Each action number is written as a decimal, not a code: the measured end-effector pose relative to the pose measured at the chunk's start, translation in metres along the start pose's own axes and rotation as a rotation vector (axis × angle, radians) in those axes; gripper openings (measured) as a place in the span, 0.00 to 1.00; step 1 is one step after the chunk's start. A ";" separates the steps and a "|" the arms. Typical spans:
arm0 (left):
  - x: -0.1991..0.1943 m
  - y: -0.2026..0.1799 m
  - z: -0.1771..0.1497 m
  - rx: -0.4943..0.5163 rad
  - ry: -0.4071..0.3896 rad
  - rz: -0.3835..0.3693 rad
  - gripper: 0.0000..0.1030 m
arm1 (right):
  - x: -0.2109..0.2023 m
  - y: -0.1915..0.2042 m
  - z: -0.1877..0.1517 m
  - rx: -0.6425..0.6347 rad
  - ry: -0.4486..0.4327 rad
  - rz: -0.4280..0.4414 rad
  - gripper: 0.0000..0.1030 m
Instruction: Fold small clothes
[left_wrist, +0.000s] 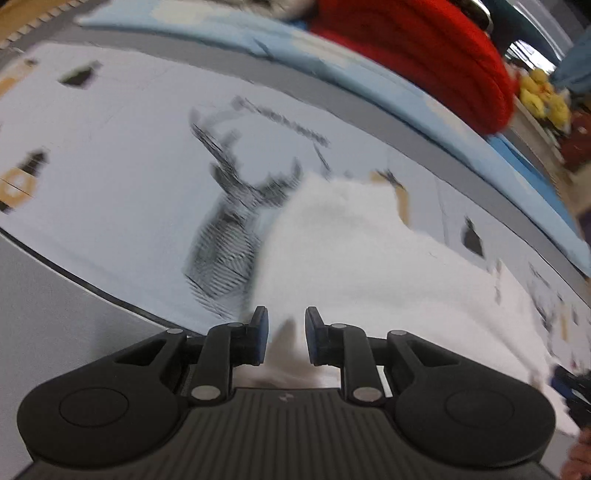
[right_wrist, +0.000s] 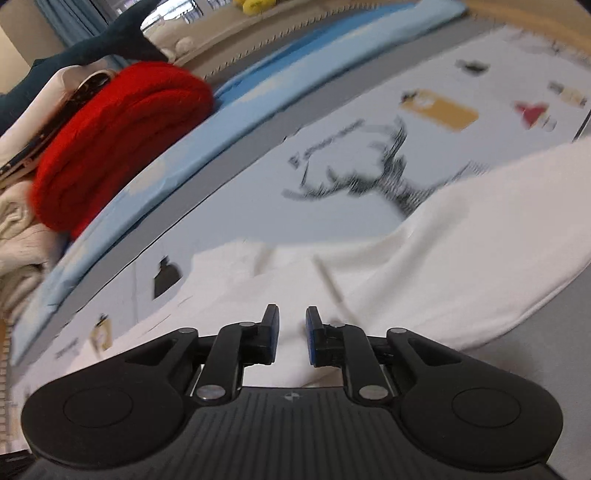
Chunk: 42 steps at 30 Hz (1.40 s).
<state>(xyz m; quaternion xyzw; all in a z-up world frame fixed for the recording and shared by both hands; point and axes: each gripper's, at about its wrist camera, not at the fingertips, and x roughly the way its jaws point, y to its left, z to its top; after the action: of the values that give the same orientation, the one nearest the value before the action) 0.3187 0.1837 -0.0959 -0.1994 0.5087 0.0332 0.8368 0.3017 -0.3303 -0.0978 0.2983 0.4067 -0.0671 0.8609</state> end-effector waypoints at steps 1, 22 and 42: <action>0.007 0.002 -0.002 -0.004 0.028 -0.002 0.22 | 0.005 -0.001 -0.002 0.010 0.030 0.001 0.22; 0.012 0.020 0.048 -0.096 -0.209 -0.046 0.36 | 0.020 0.012 -0.006 -0.075 0.143 -0.105 0.26; 0.013 0.012 0.056 -0.100 -0.219 0.118 0.10 | 0.035 0.020 -0.003 -0.111 0.155 -0.083 0.26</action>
<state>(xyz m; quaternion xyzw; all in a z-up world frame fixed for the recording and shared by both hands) 0.3687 0.2129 -0.0881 -0.2058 0.4229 0.1293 0.8730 0.3301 -0.3083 -0.1159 0.2373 0.4873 -0.0567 0.8385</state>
